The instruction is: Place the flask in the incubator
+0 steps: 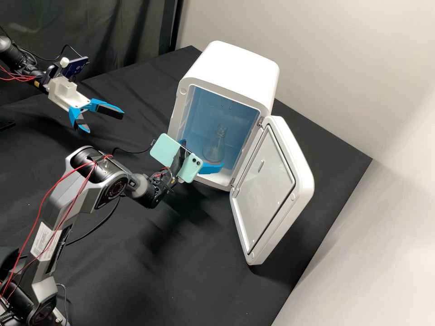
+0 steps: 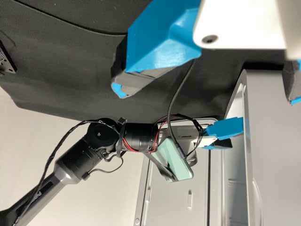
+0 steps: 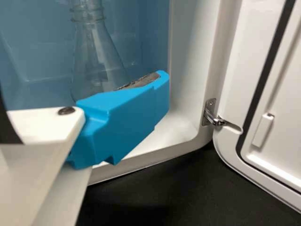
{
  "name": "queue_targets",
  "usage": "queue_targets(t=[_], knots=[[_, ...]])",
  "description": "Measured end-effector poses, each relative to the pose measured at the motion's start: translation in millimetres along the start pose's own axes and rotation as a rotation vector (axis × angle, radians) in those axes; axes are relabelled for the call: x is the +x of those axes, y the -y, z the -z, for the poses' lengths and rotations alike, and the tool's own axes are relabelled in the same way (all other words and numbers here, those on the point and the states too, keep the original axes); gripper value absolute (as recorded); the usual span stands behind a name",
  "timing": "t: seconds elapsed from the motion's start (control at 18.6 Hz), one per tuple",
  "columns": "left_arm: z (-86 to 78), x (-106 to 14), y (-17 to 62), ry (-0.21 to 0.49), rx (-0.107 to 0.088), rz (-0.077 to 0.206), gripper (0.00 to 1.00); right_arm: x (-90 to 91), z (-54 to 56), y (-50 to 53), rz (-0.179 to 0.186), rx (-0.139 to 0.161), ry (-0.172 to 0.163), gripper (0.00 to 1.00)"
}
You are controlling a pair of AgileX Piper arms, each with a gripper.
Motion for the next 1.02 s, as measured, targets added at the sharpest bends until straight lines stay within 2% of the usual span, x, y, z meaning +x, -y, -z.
queue_targets(t=[0.11, 0.38, 0.48, 0.59, 0.75, 0.91, 1.02], knots=[[-0.4, 0.3, 0.1, 0.002, 0.0, 0.001, 1.0, -6.9, -0.1, -4.2, 0.001, 0.004, -0.008, 1.0], [-0.4, 0.3, 0.1, 0.002, 0.0, 0.001, 1.0, -22.3, -3.2, -15.6, -0.033, 0.021, -0.044, 1.0], [-0.4, 0.3, 0.1, 0.002, 0.0, 0.001, 1.0, -30.7, -9.5, -17.4, -0.049, 0.034, -0.039, 1.0], [-1.3, 1.1, 0.4, 0.007, 0.001, 0.003, 1.0, -35.7, -14.4, -16.7, -0.054, 0.046, -0.034, 1.0], [-1.9, 1.6, 0.6, 0.009, 0.001, 0.004, 1.0, -44.8, -24.5, -13.1, -0.04, 0.043, -0.018, 1.0], [-3.4, 2.8, 1.1, 0.017, 0.002, 0.007, 1.0, -55.1, -30.7, -8.4, -0.036, 0.041, -0.029, 1.0], [-3.9, 3.2, 1.2, 0.019, 0.003, 0.008, 1.0, -61.0, -34.9, -5.3, -0.027, 0.048, -0.024, 1.0]])
